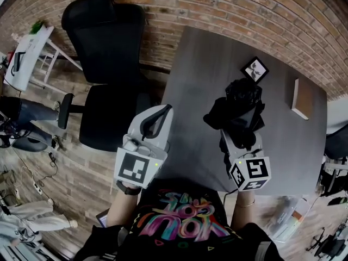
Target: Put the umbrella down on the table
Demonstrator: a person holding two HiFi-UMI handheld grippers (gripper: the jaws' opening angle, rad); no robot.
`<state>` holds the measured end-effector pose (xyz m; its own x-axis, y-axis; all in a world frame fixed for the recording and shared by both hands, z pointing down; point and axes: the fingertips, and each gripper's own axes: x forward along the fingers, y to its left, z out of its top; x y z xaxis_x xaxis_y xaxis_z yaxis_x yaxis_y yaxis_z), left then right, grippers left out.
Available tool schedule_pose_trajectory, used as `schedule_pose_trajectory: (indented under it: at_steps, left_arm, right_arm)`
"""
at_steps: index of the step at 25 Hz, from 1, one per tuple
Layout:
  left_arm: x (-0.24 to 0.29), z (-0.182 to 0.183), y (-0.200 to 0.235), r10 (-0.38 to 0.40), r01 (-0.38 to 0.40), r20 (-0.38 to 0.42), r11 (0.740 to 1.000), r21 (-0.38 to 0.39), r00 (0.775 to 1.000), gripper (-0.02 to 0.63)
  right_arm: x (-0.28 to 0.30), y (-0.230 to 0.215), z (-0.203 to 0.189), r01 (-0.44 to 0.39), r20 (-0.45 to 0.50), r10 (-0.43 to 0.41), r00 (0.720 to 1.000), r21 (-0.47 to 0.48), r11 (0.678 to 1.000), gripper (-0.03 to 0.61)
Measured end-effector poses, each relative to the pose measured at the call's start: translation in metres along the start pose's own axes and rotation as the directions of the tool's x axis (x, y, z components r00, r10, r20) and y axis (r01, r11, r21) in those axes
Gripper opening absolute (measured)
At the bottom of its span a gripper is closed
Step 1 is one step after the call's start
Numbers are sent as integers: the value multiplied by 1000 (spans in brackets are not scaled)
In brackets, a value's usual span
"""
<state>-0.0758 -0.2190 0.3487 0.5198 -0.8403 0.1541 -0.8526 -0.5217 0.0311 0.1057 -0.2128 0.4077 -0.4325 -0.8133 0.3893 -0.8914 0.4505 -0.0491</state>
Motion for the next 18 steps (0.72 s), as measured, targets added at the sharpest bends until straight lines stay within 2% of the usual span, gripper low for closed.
schedule_pose_trajectory:
  at_steps: [9, 18]
  left_arm:
    - [-2, -15, 7, -20, 20, -7, 1000, -21, 1000, 0]
    - [-4, -28, 6, -23, 22, -29, 999, -38, 999, -1]
  right_arm:
    - [34, 20, -27, -32, -54, 31, 998, -14, 999, 256]
    - [69, 28, -75, -50, -160, 44, 986, -32, 998, 257]
